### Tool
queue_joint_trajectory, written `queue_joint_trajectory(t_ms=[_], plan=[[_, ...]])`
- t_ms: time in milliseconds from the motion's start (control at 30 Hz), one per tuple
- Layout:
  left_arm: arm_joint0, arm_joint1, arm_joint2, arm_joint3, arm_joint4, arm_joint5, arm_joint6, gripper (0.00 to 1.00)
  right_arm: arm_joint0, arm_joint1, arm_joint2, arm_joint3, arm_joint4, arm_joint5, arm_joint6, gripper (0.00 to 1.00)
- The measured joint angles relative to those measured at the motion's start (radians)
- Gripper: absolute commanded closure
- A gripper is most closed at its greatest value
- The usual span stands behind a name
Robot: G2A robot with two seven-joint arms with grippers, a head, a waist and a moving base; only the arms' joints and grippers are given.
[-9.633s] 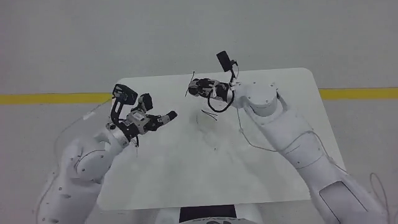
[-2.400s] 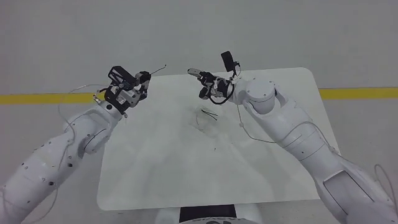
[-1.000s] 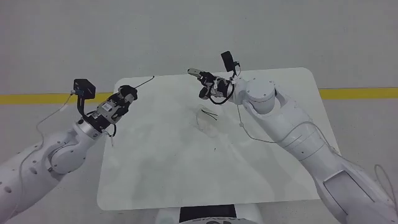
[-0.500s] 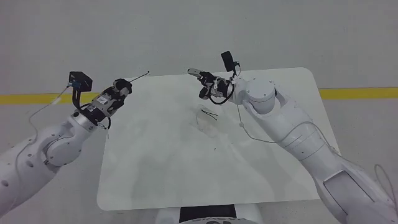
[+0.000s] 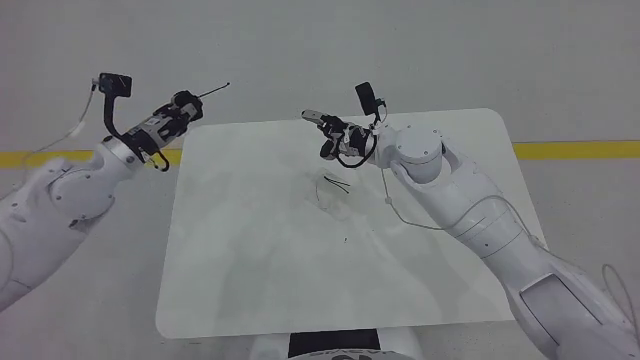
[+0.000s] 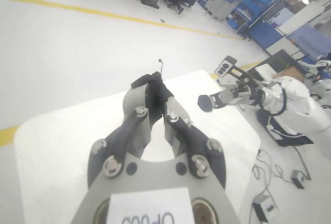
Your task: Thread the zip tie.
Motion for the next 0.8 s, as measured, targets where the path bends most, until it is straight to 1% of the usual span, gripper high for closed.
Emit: queue_joint_trajectory(t_ms=[33, 100, 133, 200, 233, 300, 333, 433, 467, 500, 533, 600, 633, 700, 733, 767, 800], plan=[[-0.007, -0.003, -0.007, 0.003, -0.031, 0.000, -0.036, 1.00, 0.000, 0.000, 0.000, 0.000, 0.000, 0.000, 0.000, 0.00], [-0.017, -0.010, -0.030, 0.012, -0.110, 0.000, -0.130, 1.00, 0.000, 0.000, 0.000, 0.000, 0.000, 0.000, 0.000, 0.00], [-0.020, -0.014, -0.047, 0.021, -0.153, 0.000, -0.188, 1.00, 0.000, 0.000, 0.000, 0.000, 0.000, 0.000, 0.000, 0.00], [-0.019, -0.021, -0.078, 0.037, -0.219, 0.000, -0.279, 1.00, 0.000, 0.000, 0.000, 0.000, 0.000, 0.000, 0.000, 0.00], [-0.014, -0.027, -0.105, 0.051, -0.263, 0.000, -0.332, 1.00, 0.000, 0.000, 0.000, 0.000, 0.000, 0.000, 0.000, 0.00], [-0.001, -0.037, -0.152, 0.070, -0.324, 0.000, -0.407, 1.00, 0.000, 0.000, 0.000, 0.000, 0.000, 0.000, 0.000, 0.00], [0.012, -0.045, -0.186, 0.082, -0.354, 0.000, -0.454, 1.00, 0.000, 0.000, 0.000, 0.000, 0.000, 0.000, 0.000, 0.00], [0.051, -0.067, -0.268, 0.102, -0.414, 0.000, -0.566, 1.00, 0.000, 0.000, 0.000, 0.000, 0.000, 0.000, 0.000, 0.00], [0.071, -0.079, -0.308, 0.110, -0.442, 0.000, -0.622, 1.00, 0.000, 0.000, 0.000, 0.000, 0.000, 0.000, 0.000, 0.00], [0.087, -0.089, -0.340, 0.118, -0.461, 0.000, -0.665, 1.00, 0.000, 0.000, 0.000, 0.000, 0.000, 0.000, 0.000, 0.00], [0.111, -0.104, -0.382, 0.129, -0.488, 0.000, -0.722, 1.00, 0.000, 0.000, 0.000, 0.000, 0.000, 0.000, 0.000, 0.00], [0.147, -0.129, -0.447, 0.148, -0.519, 0.000, -0.804, 1.00, 0.000, 0.000, 0.000, 0.000, 0.000, 0.000, 0.000, 0.00], [0.172, -0.148, -0.488, 0.161, -0.532, 0.000, -0.849, 1.00, 0.000, 0.000, 0.000, 0.000, 0.000, 0.000, 0.000, 0.00], [0.207, -0.177, -0.544, 0.174, -0.545, 0.000, -0.906, 1.00, 0.000, 0.000, 0.000, 0.000, 0.000, 0.000, 0.000, 0.00], [0.226, -0.197, -0.579, 0.175, -0.542, 0.000, -0.936, 1.00, 0.000, 0.000, 0.000, 0.000, 0.000, 0.000, 0.000, 0.00], [0.235, -0.207, -0.599, 0.173, -0.535, 0.000, -0.949, 1.00, 0.000, 0.000, 0.000, 0.000, 0.000, 0.000, 0.000, 0.00], [0.238, -0.210, -0.607, 0.171, -0.530, 0.000, -0.953, 1.00, 0.000, 0.000, 0.000, 0.000, 0.000, 0.000, 0.000, 0.00]])
